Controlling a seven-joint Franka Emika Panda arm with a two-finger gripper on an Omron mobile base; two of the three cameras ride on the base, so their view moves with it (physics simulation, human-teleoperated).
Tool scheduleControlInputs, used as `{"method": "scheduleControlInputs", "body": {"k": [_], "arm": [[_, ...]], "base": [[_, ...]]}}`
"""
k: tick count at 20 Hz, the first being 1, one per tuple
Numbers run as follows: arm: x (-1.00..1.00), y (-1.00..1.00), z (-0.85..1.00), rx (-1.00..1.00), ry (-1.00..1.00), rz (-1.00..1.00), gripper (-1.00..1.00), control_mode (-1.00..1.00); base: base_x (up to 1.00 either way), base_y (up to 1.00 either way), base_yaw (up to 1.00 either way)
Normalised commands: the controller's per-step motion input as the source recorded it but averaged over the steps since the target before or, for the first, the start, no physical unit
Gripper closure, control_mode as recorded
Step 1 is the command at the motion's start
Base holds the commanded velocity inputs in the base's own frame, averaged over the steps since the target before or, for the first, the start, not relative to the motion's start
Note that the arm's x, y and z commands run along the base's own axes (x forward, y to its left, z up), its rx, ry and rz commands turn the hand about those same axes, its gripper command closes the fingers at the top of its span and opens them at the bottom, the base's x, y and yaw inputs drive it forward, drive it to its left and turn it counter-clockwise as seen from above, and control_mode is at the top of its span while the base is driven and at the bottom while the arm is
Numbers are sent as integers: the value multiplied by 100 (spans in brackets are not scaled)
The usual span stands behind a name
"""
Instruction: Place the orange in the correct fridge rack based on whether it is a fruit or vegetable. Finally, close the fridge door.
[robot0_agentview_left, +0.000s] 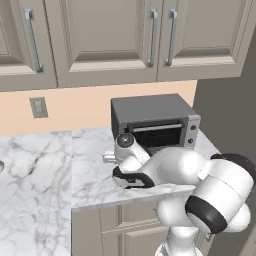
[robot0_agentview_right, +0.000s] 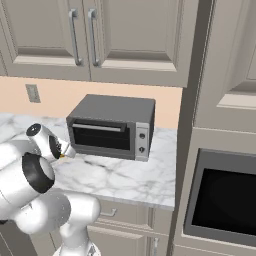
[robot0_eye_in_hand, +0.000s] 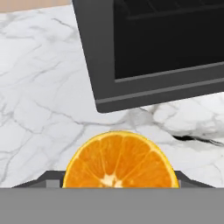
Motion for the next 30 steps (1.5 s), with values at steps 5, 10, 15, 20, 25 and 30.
{"method": "scheduleControlInputs", "body": {"k": [5,10,15,20,25,30], "arm": [[-43,-63,99,1,-6,0,100,-100],[-24,-81,97,7,0,0,100,-100],[-26,-83,78,9,0,0,100,-100],[-37,-58,48,1,0,0,100,-100],[-42,16,21,-6,-1,0,100,-100],[-15,7,25,-5,0,0,100,-100]], "base": [[0,0,0],[0,0,0],[0,0,0],[0,0,0],[0,0,0],[0,0,0]]}}
